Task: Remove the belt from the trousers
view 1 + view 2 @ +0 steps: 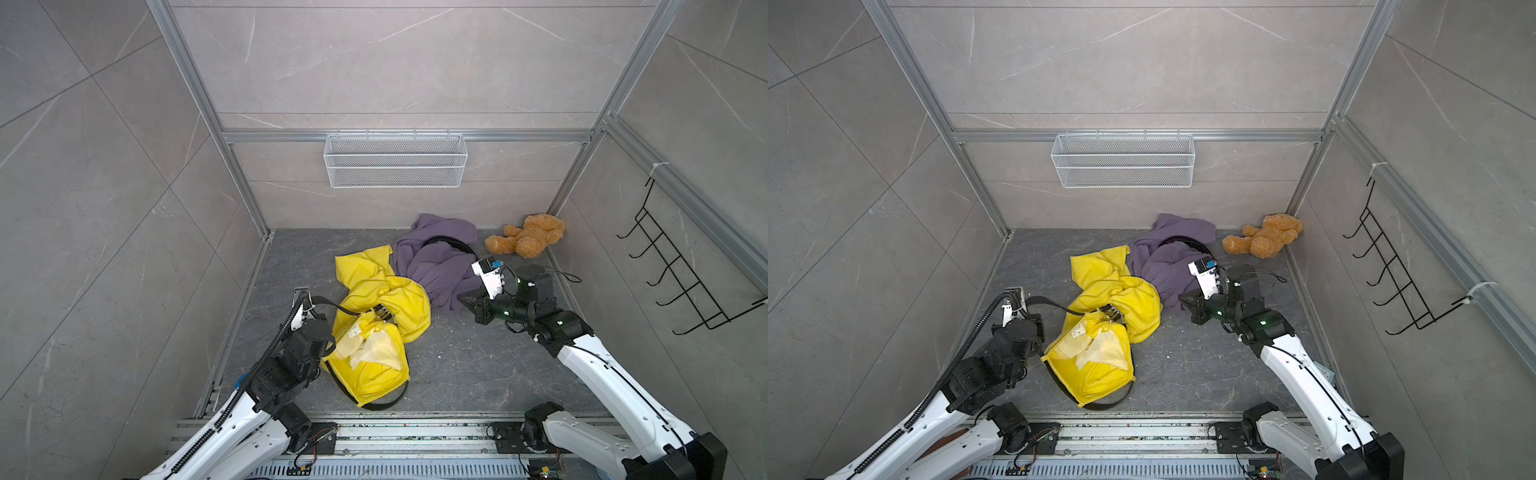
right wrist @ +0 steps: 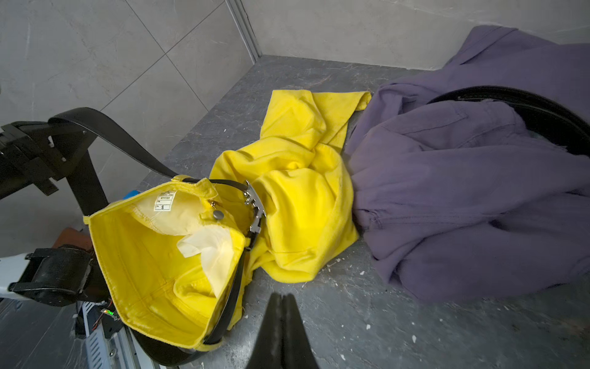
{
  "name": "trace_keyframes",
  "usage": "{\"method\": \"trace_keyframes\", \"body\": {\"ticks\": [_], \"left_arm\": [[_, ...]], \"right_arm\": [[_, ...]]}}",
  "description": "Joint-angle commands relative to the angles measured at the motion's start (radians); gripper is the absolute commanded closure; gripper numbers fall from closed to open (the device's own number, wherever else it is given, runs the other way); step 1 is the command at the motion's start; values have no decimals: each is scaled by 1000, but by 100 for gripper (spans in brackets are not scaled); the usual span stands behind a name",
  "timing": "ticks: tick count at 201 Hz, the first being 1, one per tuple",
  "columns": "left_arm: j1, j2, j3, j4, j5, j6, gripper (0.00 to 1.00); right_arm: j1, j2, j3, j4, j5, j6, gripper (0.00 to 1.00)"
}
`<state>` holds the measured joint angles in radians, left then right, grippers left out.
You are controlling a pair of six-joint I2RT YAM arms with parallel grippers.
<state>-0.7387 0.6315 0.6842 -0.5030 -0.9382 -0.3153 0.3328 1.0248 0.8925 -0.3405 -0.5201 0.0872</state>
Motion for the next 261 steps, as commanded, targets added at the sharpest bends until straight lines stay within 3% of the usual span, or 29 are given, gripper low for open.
{"method": "trace_keyframes", "body": {"ticks": [1, 16, 22, 33, 44, 68, 115, 159, 193, 220, 261], "left_arm": [[6, -9, 26, 53, -6, -9, 100], [6, 4, 10, 81, 53, 11, 100], [6, -4, -13, 128, 102, 51, 100], [5, -52, -74, 251, 239, 122, 100], [5, -107, -124, 370, 330, 165, 100], [5, -91, -73, 392, 399, 214, 100], [6, -41, 40, 374, 544, 267, 100], [5, -48, 81, 339, 543, 273, 100], [5, -60, 80, 331, 514, 276, 100], [5, -64, 84, 329, 498, 285, 100], [4, -62, 92, 320, 499, 287, 100]], "right_arm": [[-3, 9, 24, -10, -30, 10, 100], [5, 35, 22, -2, -84, -4, 100], [14, 39, 11, 19, -96, -8, 93], [34, 67, 10, 31, -107, -15, 62], [70, 120, 22, 23, -94, -36, 44], [150, 200, 13, 103, -38, -42, 28], [300, 417, 34, 356, 110, -96, 26], [310, 621, 154, 449, 89, -140, 32], [328, 653, 146, 459, 5, -166, 36], [349, 608, 49, 512, -25, -157, 32], [392, 644, 9, 563, 34, -116, 32]]}}
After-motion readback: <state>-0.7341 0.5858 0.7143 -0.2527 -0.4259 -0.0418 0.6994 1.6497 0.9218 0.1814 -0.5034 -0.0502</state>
